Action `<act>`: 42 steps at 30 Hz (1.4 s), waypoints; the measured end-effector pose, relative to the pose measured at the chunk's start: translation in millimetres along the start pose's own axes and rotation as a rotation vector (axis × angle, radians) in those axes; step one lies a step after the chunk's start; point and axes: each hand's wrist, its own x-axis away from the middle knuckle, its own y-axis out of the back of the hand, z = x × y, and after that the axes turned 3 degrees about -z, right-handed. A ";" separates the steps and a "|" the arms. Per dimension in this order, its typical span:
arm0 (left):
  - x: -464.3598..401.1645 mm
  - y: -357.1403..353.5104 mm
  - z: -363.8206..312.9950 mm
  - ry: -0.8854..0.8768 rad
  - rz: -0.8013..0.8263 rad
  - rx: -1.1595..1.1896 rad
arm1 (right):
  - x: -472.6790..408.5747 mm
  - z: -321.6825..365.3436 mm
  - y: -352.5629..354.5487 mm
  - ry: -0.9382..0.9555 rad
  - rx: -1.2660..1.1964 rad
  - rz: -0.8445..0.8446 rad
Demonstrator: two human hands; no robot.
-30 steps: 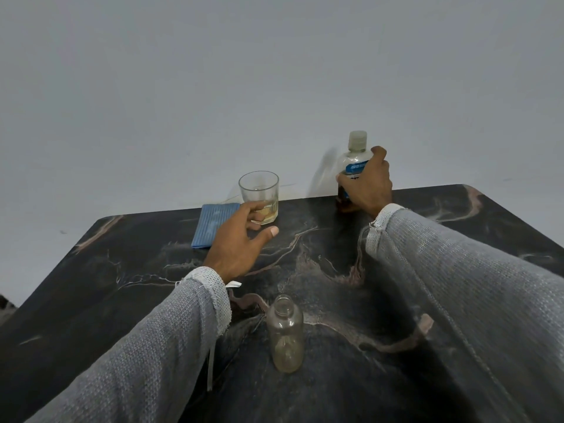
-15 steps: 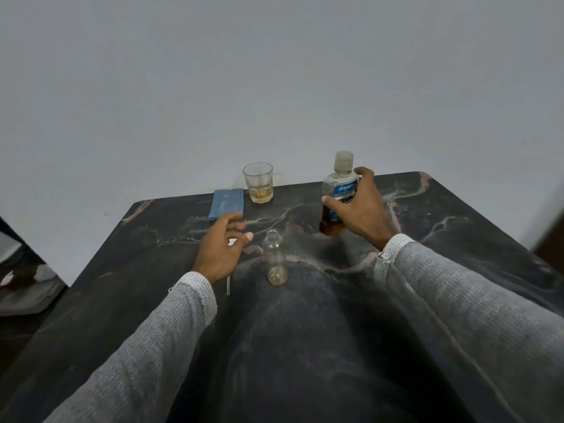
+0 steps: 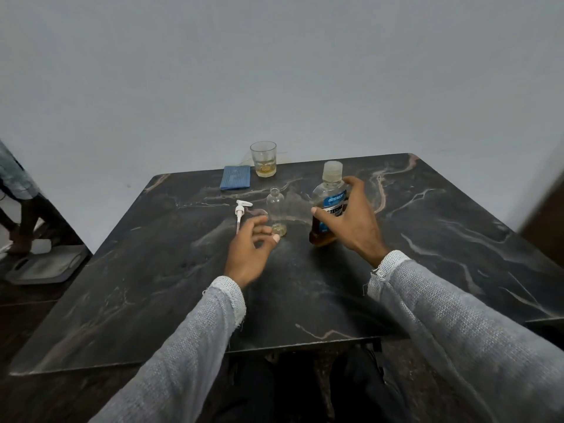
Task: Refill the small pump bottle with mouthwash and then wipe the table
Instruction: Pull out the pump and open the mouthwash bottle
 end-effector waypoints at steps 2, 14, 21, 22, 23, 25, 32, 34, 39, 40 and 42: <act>6.0 -10.0 0.4 0.017 0.040 -0.007 | 9.1 1.0 -1.7 0.008 0.004 0.008; 8.8 -71.2 -1.4 0.004 0.135 0.037 | 41.7 8.2 -10.0 0.048 -0.026 -0.039; 0.2 -80.6 2.5 -0.065 0.105 -0.022 | 40.7 7.2 -10.1 0.050 -0.008 -0.019; 0.6 -79.6 3.0 -0.079 0.111 -0.023 | 38.9 9.5 -9.1 0.052 -0.022 -0.035; 0.8 -79.3 3.6 -0.086 0.119 -0.010 | 35.5 13.0 -7.9 0.059 -0.039 -0.055; 0.9 -79.9 5.5 -0.079 0.121 0.033 | 25.0 24.5 -5.7 0.097 -0.073 -0.095; 0.1 -80.4 10.8 -0.071 0.115 0.037 | -11.5 65.5 -19.3 0.083 -0.222 -0.137; 0.1 -80.2 12.2 -0.084 0.120 0.045 | -16.3 66.2 -24.6 0.073 -0.192 -0.202; -4.5 -78.4 14.0 -0.038 0.167 0.108 | -24.0 70.7 -21.8 0.073 -0.214 -0.078; -5.7 -78.8 13.9 -0.020 0.185 0.125 | -25.4 71.0 -17.7 0.076 -0.252 -0.004; -7.0 -79.7 13.6 -0.012 0.218 0.131 | -28.4 71.0 -6.6 0.076 -0.331 0.156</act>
